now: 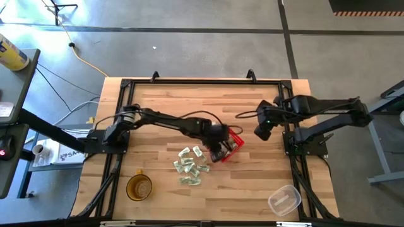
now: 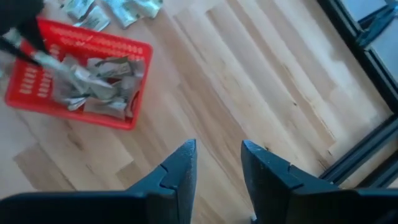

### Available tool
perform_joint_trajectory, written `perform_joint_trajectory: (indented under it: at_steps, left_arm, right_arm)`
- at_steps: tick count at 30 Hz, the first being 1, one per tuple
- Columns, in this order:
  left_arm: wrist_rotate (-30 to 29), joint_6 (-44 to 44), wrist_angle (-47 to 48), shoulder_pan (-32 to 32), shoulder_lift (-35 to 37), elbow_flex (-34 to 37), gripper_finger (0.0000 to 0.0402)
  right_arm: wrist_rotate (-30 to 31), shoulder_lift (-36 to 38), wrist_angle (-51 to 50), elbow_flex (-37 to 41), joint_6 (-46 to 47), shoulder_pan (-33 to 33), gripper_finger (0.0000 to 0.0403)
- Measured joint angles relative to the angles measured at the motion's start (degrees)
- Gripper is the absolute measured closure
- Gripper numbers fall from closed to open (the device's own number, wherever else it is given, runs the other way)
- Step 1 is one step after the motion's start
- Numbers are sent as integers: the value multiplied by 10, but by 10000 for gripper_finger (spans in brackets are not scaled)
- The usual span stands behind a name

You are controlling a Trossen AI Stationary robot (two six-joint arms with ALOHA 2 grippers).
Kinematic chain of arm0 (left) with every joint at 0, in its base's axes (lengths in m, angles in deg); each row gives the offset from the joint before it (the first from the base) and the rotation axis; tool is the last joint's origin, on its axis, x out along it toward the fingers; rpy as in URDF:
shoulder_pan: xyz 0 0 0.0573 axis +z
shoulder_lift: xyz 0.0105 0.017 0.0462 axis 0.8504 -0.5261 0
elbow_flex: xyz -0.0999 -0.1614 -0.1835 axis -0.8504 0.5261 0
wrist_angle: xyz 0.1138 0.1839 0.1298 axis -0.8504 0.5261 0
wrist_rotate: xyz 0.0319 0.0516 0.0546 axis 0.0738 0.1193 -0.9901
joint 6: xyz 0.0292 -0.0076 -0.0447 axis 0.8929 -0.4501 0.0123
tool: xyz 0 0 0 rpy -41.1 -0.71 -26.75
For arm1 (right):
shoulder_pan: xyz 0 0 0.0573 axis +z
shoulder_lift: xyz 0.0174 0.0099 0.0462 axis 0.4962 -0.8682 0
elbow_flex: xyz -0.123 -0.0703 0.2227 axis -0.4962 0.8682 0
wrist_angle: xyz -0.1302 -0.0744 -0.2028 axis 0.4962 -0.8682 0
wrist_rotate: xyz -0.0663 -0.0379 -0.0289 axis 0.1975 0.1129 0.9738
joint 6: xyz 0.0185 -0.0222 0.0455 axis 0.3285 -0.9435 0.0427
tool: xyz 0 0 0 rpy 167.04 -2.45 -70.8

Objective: Pick and place items into bin
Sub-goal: Put the light green stevia packet into the red bin

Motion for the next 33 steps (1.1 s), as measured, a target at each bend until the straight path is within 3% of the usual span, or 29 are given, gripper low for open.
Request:
perform_joint_trajectory:
  at_steps: [9, 12, 16, 21, 25, 29, 33]
  left_arm:
    - [-148, 40, 218, 5, 26, -110, 240]
    - [-163, 47, 320, 6, 37, -133, 214]
    - [-176, 32, 385, -3, 81, -113, 198]
    - [-160, 7, 351, -52, 175, -25, 202]
    - [-164, -65, 269, -80, 292, 102, 212]
    - [-173, -145, 156, -96, 416, 255, 220]
    - [-169, -216, 61, -102, 511, 375, 226]
  right_arm:
    - [25, -13, 20, 11, -36, 15, 285]
    - [7, -16, 41, 28, -57, 14, 285]
    - [-7, -16, 91, 64, -87, 5, 285]
    - [-18, -16, 218, 100, -163, -17, 285]
    - [-77, -36, 347, 106, -215, -59, 285]
    - [-176, -111, 433, 91, -250, -122, 285]
    - [-207, -213, 459, 49, -299, -160, 285]
